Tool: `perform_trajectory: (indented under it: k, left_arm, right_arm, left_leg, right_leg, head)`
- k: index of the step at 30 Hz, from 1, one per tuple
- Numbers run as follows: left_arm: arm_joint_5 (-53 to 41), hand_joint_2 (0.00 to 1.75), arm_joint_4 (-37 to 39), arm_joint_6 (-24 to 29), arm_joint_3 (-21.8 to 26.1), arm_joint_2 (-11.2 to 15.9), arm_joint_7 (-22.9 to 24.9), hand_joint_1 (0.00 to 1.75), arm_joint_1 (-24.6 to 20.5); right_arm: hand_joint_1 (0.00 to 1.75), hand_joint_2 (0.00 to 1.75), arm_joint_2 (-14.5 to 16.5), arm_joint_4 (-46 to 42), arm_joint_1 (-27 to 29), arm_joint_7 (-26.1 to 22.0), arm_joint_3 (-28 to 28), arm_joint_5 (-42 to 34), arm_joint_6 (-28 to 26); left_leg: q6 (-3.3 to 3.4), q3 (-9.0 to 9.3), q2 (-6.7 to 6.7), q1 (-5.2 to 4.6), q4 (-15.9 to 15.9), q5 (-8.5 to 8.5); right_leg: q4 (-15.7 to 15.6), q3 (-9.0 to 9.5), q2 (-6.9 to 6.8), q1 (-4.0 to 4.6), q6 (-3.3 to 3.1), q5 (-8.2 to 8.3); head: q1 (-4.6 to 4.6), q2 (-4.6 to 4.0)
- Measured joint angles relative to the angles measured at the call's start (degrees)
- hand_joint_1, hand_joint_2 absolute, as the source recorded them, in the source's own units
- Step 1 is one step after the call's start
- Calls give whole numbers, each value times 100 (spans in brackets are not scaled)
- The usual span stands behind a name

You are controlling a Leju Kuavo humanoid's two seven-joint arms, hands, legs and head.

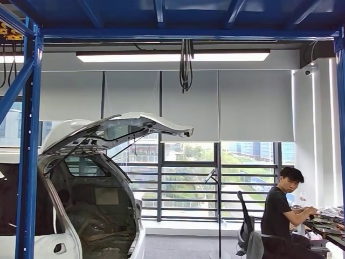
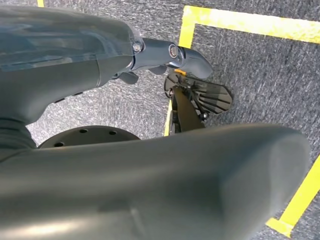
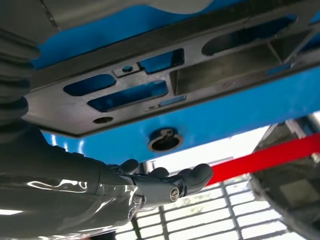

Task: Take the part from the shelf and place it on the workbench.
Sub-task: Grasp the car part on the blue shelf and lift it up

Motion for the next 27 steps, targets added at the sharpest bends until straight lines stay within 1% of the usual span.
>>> perform_trajectory:
  k: [4,12,17,27]
  left_arm:
    - [-50,0,10,-29,-44,0,-13,0,-4]
    - [-91,0,30,-38,-98,0,-27,0,-12]
    - [-100,0,31,-52,-103,0,-34,0,-12]
    - [-132,0,31,-103,-115,-1,-54,0,-12]
  right_arm:
    - [0,175,-106,360,-381,-88,405,-193,109]
    - [0,175,-144,862,-907,-129,1006,-372,148]
    - [0,175,-166,1125,-1116,-127,1219,-465,147]
    - [0,175,-252,1679,-1410,-91,1466,-583,72]
  left_leg:
    - [0,1,0,0,1,0]
    - [0,2,0,0,1,0]
    - [0,1,0,0,1,0]
    - [0,2,0,-1,2,0]
  right_leg:
    - [0,0,-1,0,0,0]
    - [0,0,-1,1,0,0]
    - [0,0,0,0,0,0]
    - [0,0,-1,-1,1,1]
  head:
    - [0,0]
    - [0,0]
    - [0,0]
    - [0,0]
